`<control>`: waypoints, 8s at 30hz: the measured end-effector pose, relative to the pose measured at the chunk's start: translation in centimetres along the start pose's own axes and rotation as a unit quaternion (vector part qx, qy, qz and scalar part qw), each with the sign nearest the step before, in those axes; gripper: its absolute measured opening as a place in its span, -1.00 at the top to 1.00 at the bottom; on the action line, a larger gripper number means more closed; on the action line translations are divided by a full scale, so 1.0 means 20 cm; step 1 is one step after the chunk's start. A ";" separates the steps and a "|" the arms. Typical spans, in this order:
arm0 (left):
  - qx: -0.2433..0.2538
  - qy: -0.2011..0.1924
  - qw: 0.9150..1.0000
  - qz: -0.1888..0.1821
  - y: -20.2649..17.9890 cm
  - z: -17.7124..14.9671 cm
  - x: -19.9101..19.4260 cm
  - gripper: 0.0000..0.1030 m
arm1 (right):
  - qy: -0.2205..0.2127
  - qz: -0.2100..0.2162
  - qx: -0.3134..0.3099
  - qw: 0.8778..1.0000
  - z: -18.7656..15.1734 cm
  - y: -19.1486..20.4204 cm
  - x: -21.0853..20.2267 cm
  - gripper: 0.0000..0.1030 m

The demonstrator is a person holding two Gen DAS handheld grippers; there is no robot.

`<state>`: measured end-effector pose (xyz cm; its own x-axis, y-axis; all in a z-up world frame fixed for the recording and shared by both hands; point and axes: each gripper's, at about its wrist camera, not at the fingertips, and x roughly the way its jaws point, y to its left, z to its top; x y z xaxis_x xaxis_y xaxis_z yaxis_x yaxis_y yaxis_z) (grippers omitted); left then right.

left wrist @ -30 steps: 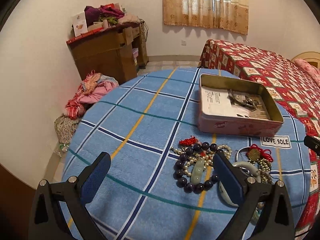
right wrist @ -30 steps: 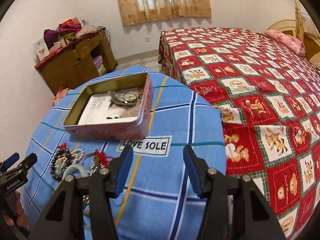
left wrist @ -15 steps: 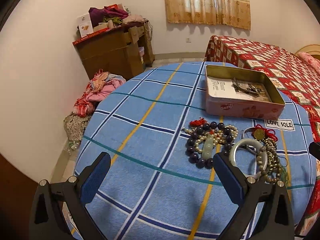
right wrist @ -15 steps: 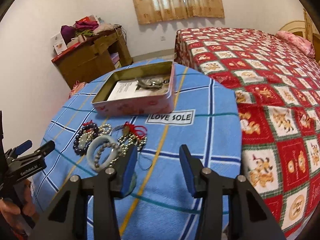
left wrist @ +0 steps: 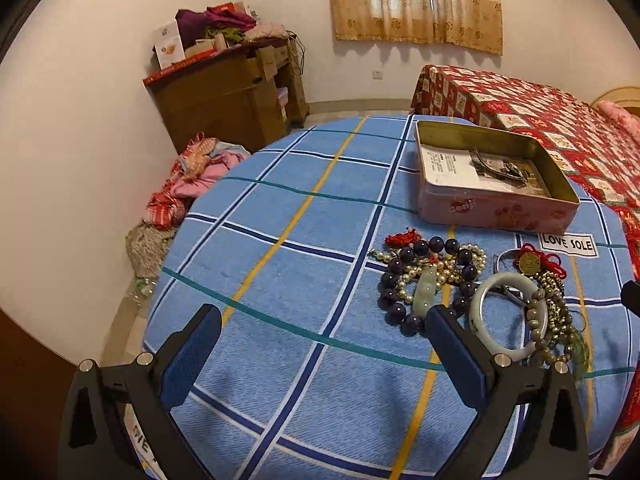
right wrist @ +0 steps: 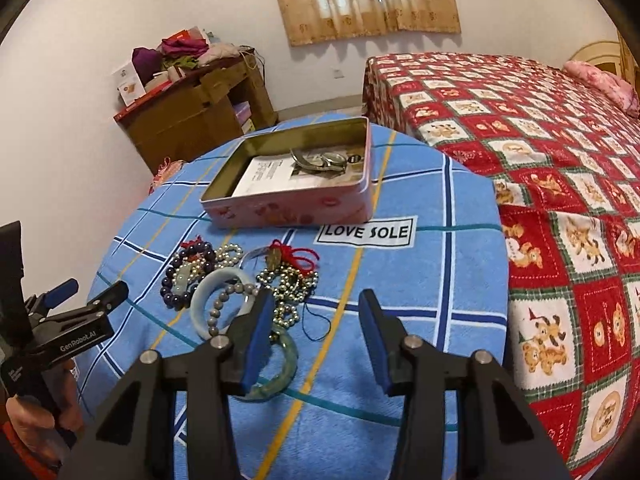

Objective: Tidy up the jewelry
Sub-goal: 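Move the right gripper back toward the green jade bangle, then grasp the grey bead bracelet with the left gripper while the right gripper grasps the green jade bangle, then lower the bead bracelet into the tin with the left gripper while the right drops the green bangle in, then reach the right gripper to the gold bead chain and close on it, then lift the gold chain with the right gripper while the left gripper approaches the white jade bangle, then grasp the white jade bangle with the left gripper while the right carries the gold chain over the tin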

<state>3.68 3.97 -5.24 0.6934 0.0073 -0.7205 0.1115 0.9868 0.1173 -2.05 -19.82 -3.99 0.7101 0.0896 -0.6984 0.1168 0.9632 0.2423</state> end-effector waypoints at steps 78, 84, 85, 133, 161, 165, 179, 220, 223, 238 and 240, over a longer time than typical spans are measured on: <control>0.052 -0.072 0.961 -0.261 -0.40 0.59 0.13 0.84 | -0.054 0.054 0.037 0.996 0.63 -0.13 0.23 0.81; 0.055 -0.047 0.963 -0.259 -0.50 0.63 0.33 0.84 | -0.013 0.054 0.056 0.997 0.64 -0.16 0.50 0.81; 0.057 -0.043 0.964 -0.257 -0.51 0.63 0.36 0.84 | -0.008 0.051 0.053 0.997 0.63 -0.15 0.53 0.81; 0.086 -0.022 0.978 -0.189 -0.32 0.15 0.00 -0.43 | 0.068 -0.002 -0.048 0.996 -0.02 0.00 0.30 -0.24; 0.153 -0.003 0.958 -0.242 -0.44 -0.04 -0.05 -0.43 | -0.001 0.063 0.059 0.996 0.05 -0.29 -0.08 0.82; 0.158 0.000 0.957 -0.241 -0.47 -0.05 -0.05 -0.43 | -0.009 0.050 0.036 0.998 0.07 -0.30 -0.08 0.79; 0.164 0.014 0.956 -0.243 -0.49 -0.07 0.00 -0.43 | 0.040 -0.065 -0.140 0.987 -0.10 -0.13 0.17 -0.10; 0.091 0.013 0.937 -0.338 -0.36 0.04 -0.02 0.81 | -0.080 0.111 -0.013 0.991 0.22 -0.14 -0.24 0.76; 0.079 -0.011 0.939 -0.335 -0.30 0.10 -0.06 0.84 | -0.091 0.126 -0.018 0.988 0.30 -0.12 -0.25 0.76; 0.118 0.011 0.949 -0.292 -0.30 0.12 0.02 -0.12 | -0.093 0.142 -0.022 0.985 0.38 -0.07 -0.17 0.76; 0.114 0.016 0.955 -0.275 -0.33 0.07 0.06 -0.48 | -0.085 0.136 -0.018 0.987 0.35 -0.08 -0.15 0.76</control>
<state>4.77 -2.79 -5.97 0.4648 -0.4927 -0.7357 0.6061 0.7827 -0.1412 0.59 -23.43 2.43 0.8184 0.3045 -0.4873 -0.1166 0.9184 0.3781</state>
